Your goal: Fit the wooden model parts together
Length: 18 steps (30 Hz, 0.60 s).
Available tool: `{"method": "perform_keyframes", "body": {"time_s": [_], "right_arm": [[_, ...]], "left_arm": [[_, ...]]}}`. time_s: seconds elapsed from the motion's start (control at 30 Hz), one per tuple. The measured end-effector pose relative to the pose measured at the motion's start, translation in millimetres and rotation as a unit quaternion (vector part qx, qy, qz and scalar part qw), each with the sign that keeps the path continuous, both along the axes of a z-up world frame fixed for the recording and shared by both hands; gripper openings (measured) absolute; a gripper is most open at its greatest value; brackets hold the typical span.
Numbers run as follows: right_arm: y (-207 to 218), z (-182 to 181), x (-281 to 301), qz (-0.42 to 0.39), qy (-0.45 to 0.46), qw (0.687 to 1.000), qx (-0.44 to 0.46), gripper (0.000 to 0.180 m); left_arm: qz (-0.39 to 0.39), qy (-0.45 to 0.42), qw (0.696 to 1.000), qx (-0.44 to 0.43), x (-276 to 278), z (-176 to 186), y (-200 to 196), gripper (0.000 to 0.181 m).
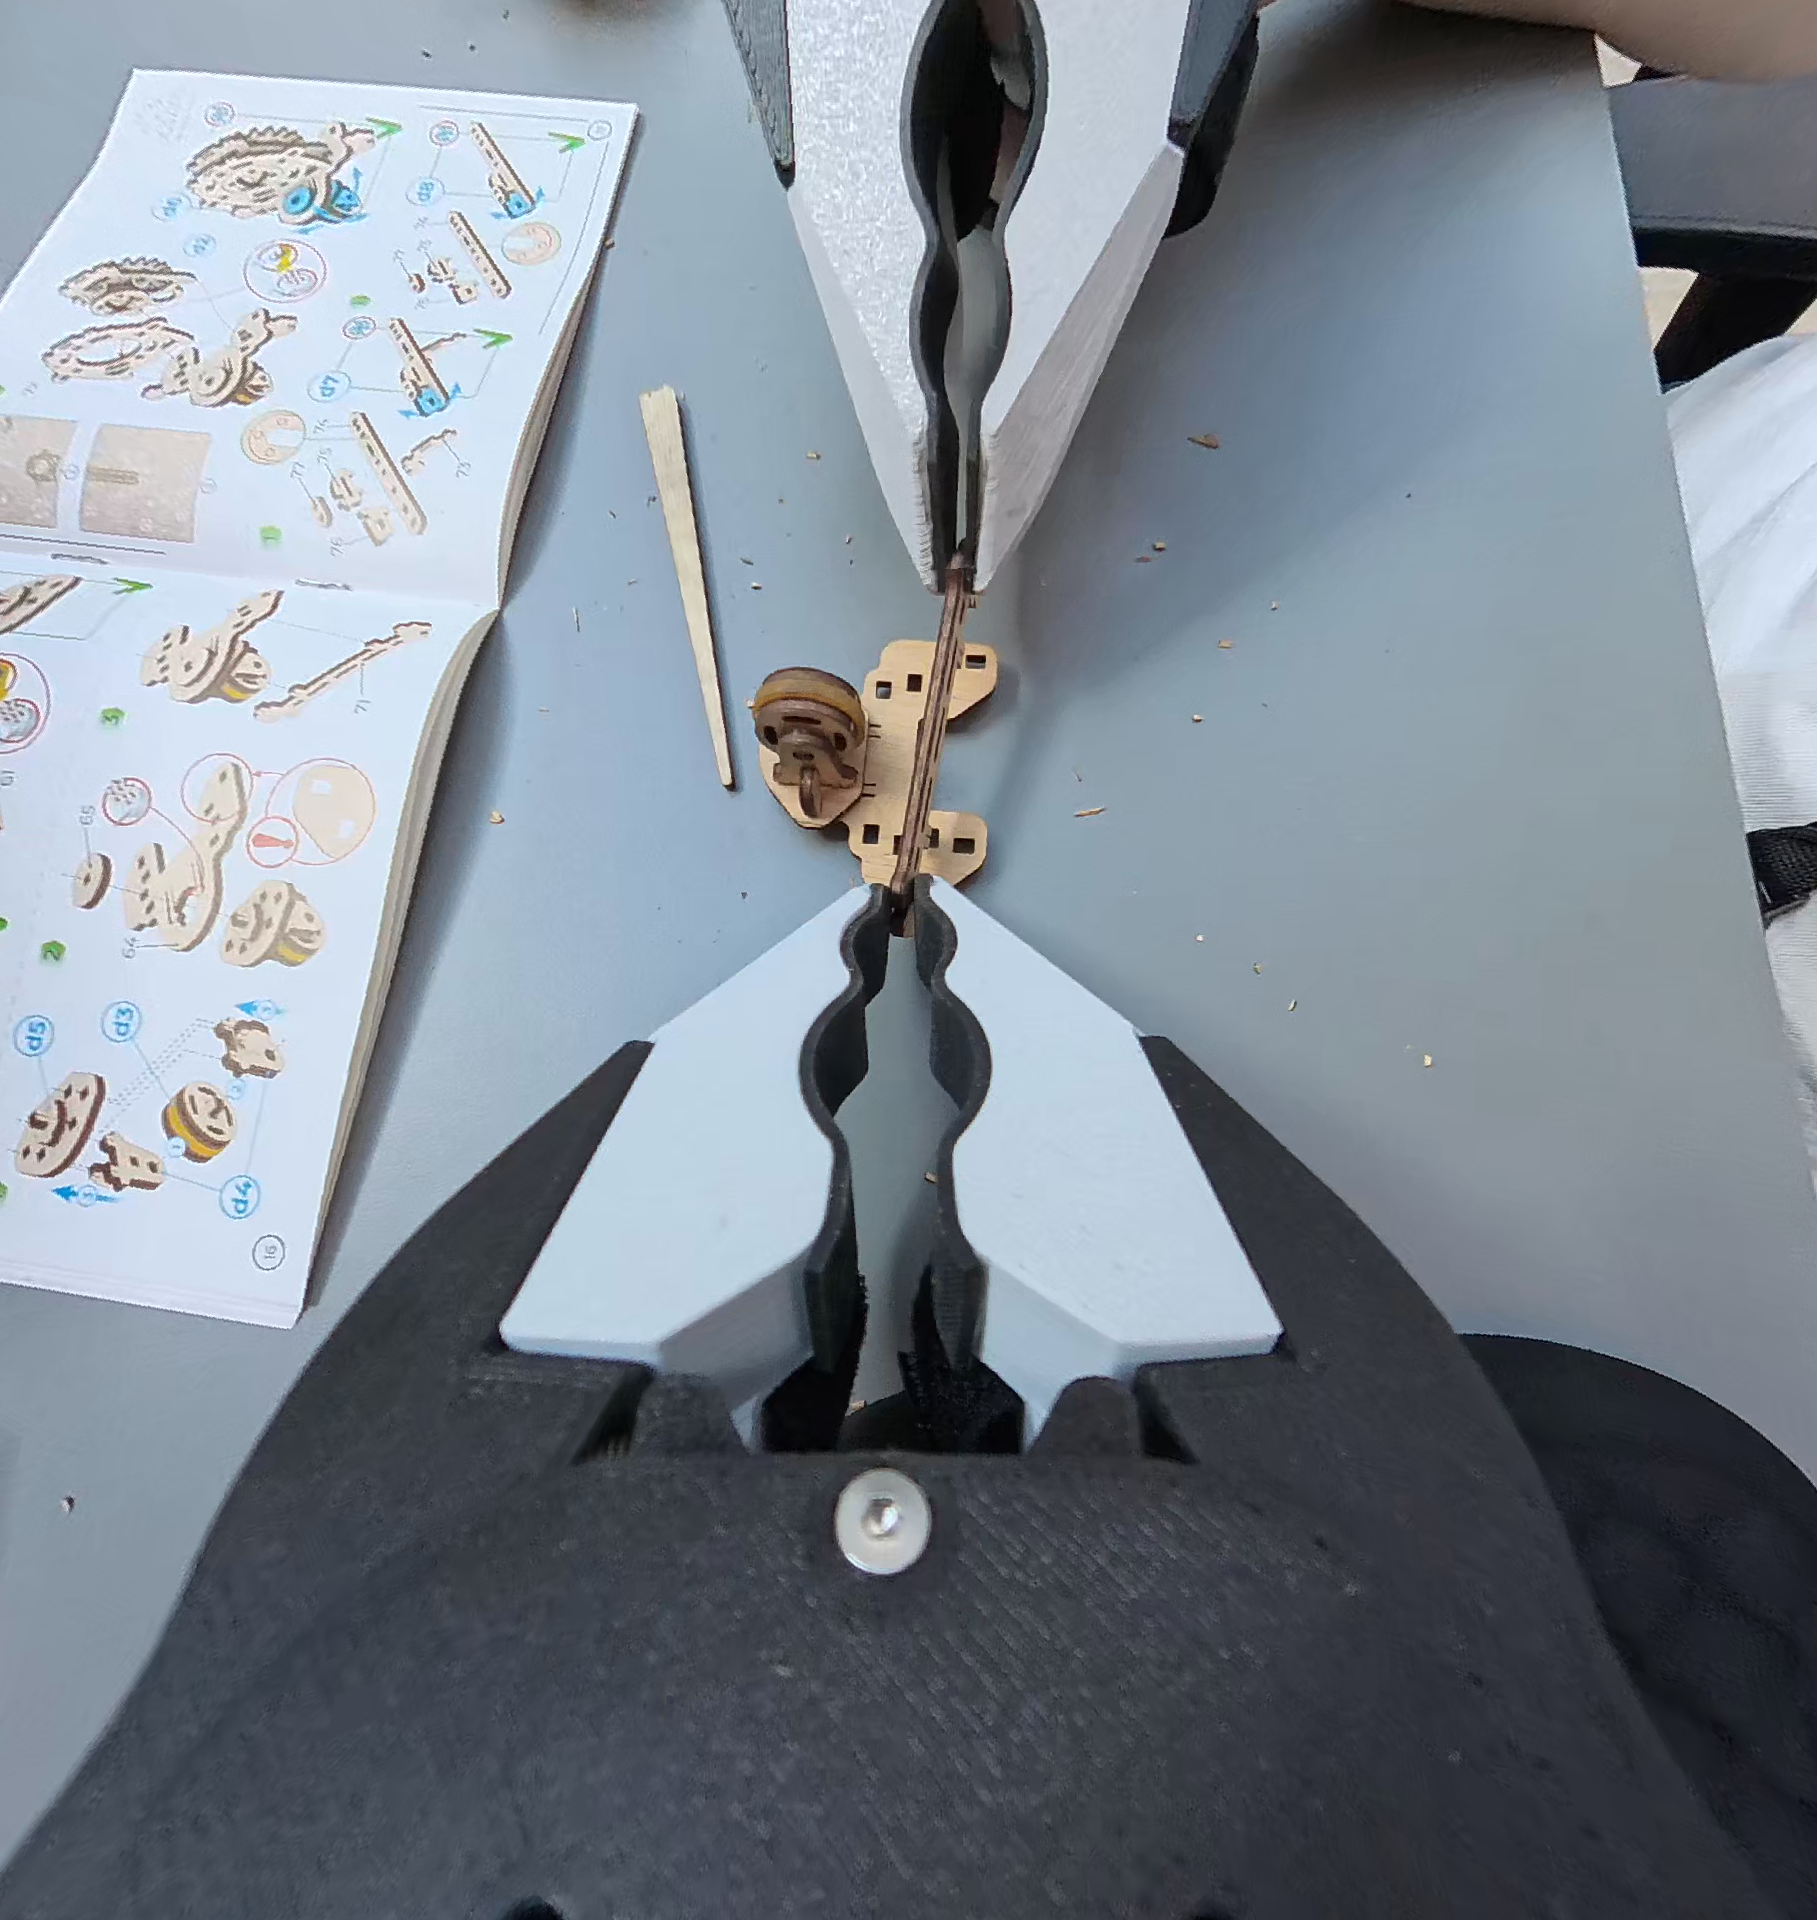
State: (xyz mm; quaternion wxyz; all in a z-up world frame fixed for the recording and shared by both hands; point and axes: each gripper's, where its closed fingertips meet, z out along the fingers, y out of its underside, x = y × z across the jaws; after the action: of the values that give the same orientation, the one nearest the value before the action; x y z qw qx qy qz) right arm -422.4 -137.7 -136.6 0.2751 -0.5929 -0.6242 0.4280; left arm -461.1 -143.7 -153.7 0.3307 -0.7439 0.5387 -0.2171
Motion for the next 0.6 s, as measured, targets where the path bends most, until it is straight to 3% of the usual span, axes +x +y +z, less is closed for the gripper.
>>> {"method": "perform_keyframes", "body": {"time_s": [0.03, 0.6], "right_arm": [[0.9, -0.8, 0.4, -0.001, -0.002, 1.000, 0.007, 0.002], [3.3, -13.4, 1.2, 0.007, -0.042, 0.998, 0.035, 0.002]], "left_arm": [[0.000, 0.001, 1.000, 0.002, 0.2, 0.2, -0.1, 0.002], [-0.003, 0.010, 1.000, 0.003, 0.9, -2.1, -1.4, 0.001]]}}
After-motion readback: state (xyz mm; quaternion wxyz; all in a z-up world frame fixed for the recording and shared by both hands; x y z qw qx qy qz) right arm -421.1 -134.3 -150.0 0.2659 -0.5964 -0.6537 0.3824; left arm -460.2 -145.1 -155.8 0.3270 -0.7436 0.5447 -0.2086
